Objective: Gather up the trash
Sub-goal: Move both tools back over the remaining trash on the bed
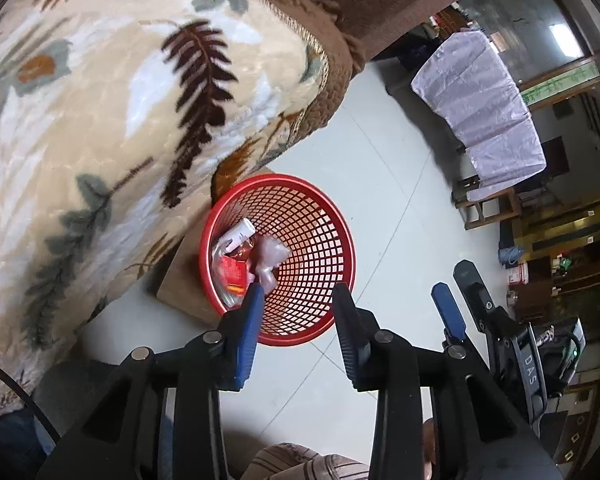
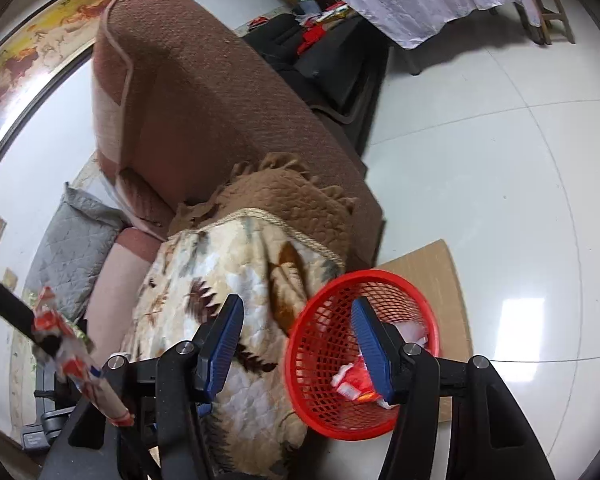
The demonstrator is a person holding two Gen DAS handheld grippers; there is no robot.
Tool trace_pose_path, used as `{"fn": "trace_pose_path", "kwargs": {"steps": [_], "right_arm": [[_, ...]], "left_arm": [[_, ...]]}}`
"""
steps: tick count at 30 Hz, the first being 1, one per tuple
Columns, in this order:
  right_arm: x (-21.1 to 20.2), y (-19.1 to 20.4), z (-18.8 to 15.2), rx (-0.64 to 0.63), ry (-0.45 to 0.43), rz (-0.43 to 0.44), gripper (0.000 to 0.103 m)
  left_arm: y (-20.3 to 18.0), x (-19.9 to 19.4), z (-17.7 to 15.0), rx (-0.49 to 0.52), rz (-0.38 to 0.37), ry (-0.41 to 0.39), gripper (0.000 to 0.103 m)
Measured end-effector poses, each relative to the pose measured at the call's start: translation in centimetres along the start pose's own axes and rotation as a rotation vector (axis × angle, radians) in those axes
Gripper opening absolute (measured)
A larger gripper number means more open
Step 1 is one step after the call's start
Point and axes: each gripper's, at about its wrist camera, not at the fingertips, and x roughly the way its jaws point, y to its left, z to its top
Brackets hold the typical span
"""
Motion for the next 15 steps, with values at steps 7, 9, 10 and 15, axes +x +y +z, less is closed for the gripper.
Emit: {"fn": "trace_pose_path", "kwargs": {"steps": [7,9,10,15], "right_arm": [[-1.3,5.3,-0.9,-0.127,0.0,0.111,0.071],[-1.8,7.2,-1.5,-0.172,-0.004,0.148,0.074],[-1.9,7.9,-1.7,-0.187,-0.005,0.161,0.075],[-2.4,13.2,-3.4,-0.285,0.018,0.252,0.076]], "left_arm": [[0.7,-7.1,-1.4,0.042,-0.009,-0.121,0.053],[1.4,-9.7,-2.1,0.046,-0.009,-0.165,0.055],[1.9,-11.0,-2.4,0.047,-0.008,-0.188,0.055],[5.2,-18.1,-4.3,-0.008,0.003,-0.329,0.058]]}}
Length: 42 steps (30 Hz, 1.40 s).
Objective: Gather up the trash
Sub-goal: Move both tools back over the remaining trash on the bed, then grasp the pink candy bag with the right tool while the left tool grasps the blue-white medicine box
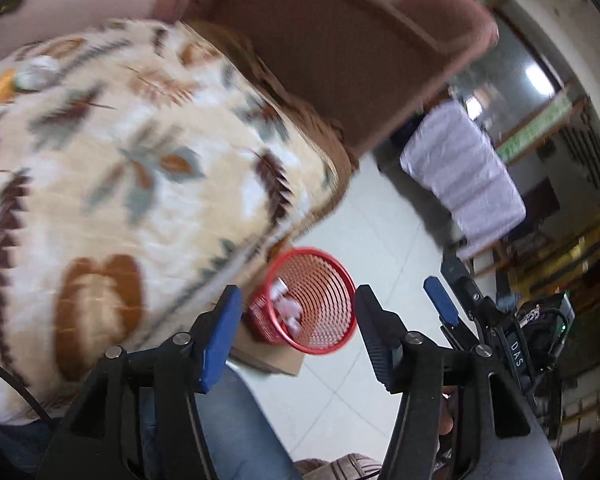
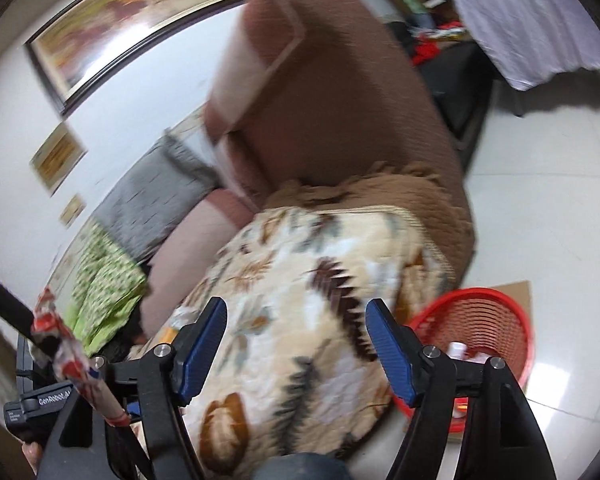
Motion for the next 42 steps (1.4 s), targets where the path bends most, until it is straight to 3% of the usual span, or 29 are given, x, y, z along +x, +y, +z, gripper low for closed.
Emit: {"fn": "trace_pose_path", "kwargs": {"steps": [9,15,23,31,38,42], "right_arm": [[5.6,10.8,-2.8,-0.116,0.143,0.233,0.076],[10.6,18.1,-5.5,-0.173,0.271,0.364,0.076],[15.6,24.9,-8.8,-0.224,0.37,0.43,0.076],[21.0,27.6,-11.3,-0.244,0.456,0.444,0.076],[27.5,29.1,-13.5,-0.238,0.55,0.441,0.07],[32.4,29.0,-15.0,-0.203,0.599,0.414,0.069]], "left_arm": [[9.4,-10.9,0.6,-0.161,0.077,-0.223,0.059],[18.0,-17.2,1.2,-0.334,0.158,-0.346,0.059],[27.9,-21.6,-0.4,-0.549,0.215,-0.497,0.059],[31.8,-21.9,-0.2,-0.69,0.144,-0.467,0.059],[35.1,-21.2,3.6,-0.795,0.194,-0.341,0.059],[37.4,-18.8,7.7,-0.817,0.24,-0.29,0.059]]}}
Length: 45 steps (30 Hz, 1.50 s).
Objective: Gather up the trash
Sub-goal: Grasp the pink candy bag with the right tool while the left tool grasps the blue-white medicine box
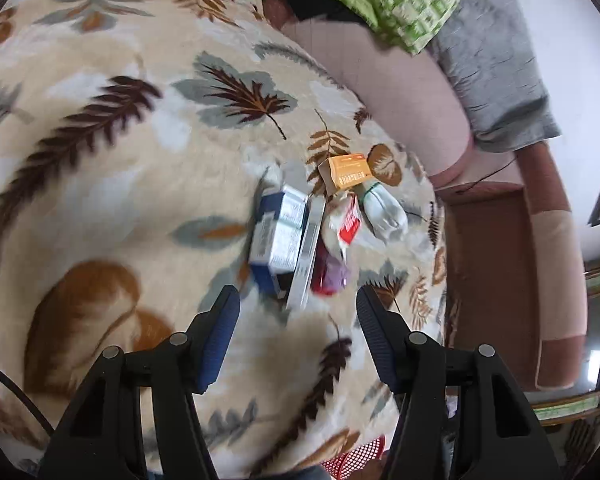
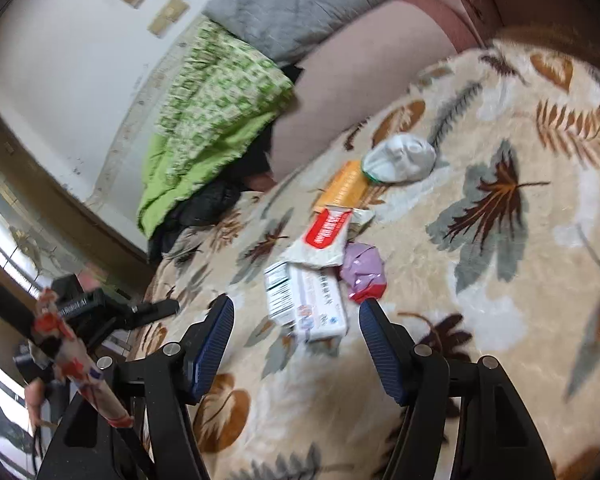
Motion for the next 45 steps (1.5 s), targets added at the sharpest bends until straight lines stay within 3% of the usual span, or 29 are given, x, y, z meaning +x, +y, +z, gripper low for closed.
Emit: {"fn": "trace_pose_path", "kwargs": {"steps": [3,6,8,11,13,15,17,22,24,31,38,45], "right_arm": [[3.0,-2.4,0.8,0.055,0.024,-0.004,0.066],[5.2,-4.6,1.2,0.096,0.038,-0.011,0.065],[6.2,-5.2,1.4,0.09,0.038,-0.009,0.065],[8.0,-6.2,1.6,0.087,0.035,0.018,0.065],[8.7,-6.8,1.4,0.088,0.027,0.021,0.065],[9.0,-7.6,1.1,0.108,0.018,0.041,0.056],[9.0,-7.8,1.1,0.11,0.011,0.059,0.055],[9.7,-7.5,0.7,0.073,0.033,0.061,0.055],[9.7,-7.4,0.5,0.061,0.028,0.065,0.043],[9.5,-7.8,0.2,0.075,0.011,0.097,0.034],[8.1,-8.1,0.0,0.074,-0.064,0.096,0.031],[6.2,-8.5,-0.1,0.098,-0.164,0.1,0.031]], "left_arm": [[-0.2,3.1,1.5,-0.007,-0.037,0.013,0.059],[0.1,4.9,1.9,0.037,0.027,0.02,0.059],[1.1,5.2,2.4,-0.002,-0.008,0.011,0.059],[1.6,6.2,3.0,0.009,0.019,0.018,0.059],[2.1,7.3,3.2,-0.006,0.03,0.049,0.059],[2.8,8.6,3.3,-0.038,0.012,0.093,0.059],[3.1,9.5,3.5,-0.058,-0.003,0.104,0.059],[2.4,12.0,4.0,-0.001,0.038,0.12,0.059],[2.2,12.0,3.9,-0.001,0.047,0.11,0.059],[2.2,11.3,3.7,0.013,0.059,0.1,0.04],[1.2,7.7,4.5,0.044,0.099,-0.036,0.039],[0.6,6.1,4.6,0.058,0.069,-0.065,0.039]]}}
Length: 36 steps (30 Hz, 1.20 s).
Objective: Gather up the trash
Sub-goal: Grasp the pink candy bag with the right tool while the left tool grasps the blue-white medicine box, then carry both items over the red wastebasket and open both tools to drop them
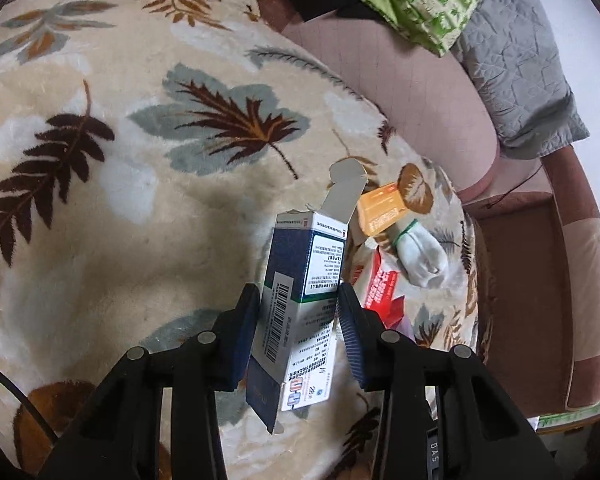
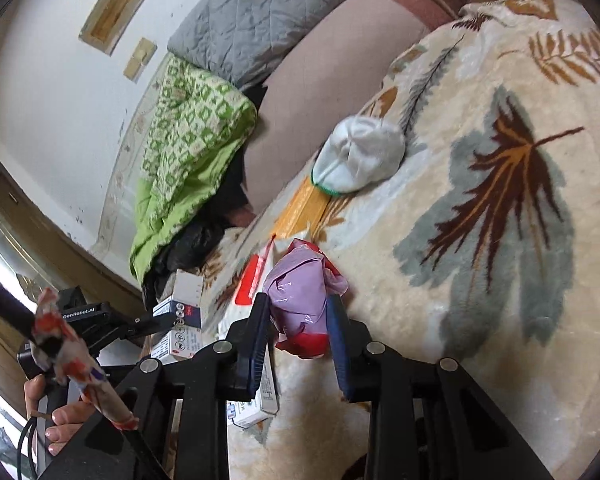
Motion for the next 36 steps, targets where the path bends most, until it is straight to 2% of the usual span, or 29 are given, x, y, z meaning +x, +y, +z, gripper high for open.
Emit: {"fn": "trace_pose_path", "kwargs": {"steps": [3,6,12,16,23,29,36], "right_arm": [[-1.1,0.2,0.0,0.002,-0.044,-0.027,0.031],[-2.4,0.8,-0.5,-0.008,-0.064,-0.076,0.031],[-7.9,2.7,-2.3,-0.024,-0.078,-0.118,0.03],[-13.9,3.9,-3.9,-0.002,-0.12,-0.107,0.03],[-24.4,7.3,-5.9,-0.052,-0.196,-0.094,0.03],[-32.5,9.7,-6.8,-0.103,-0.296,-0.103,0.03],[-36.2,11.4,-7.9,-0.15,-0.34,-0.143,0.031]], "left_arm": [[-0.4,-1.2,-0.5,0.012,0.001,-0.017,0.039],[-0.5,-2.5,-1.4,-0.006,-0.05,-0.004,0.039],[-0.9,-6.1,-6.3,0.006,-0.113,-0.002,0.039],[-2.0,-8.9,-11.5,0.092,-0.146,-0.015,0.039],[-3.4,-13.6,-19.9,0.214,-0.193,-0.055,0.039],[-5.8,-17.2,-24.3,0.305,-0.252,-0.054,0.039],[-8.8,-19.7,-27.5,0.395,-0.324,-0.04,0.039]]}}
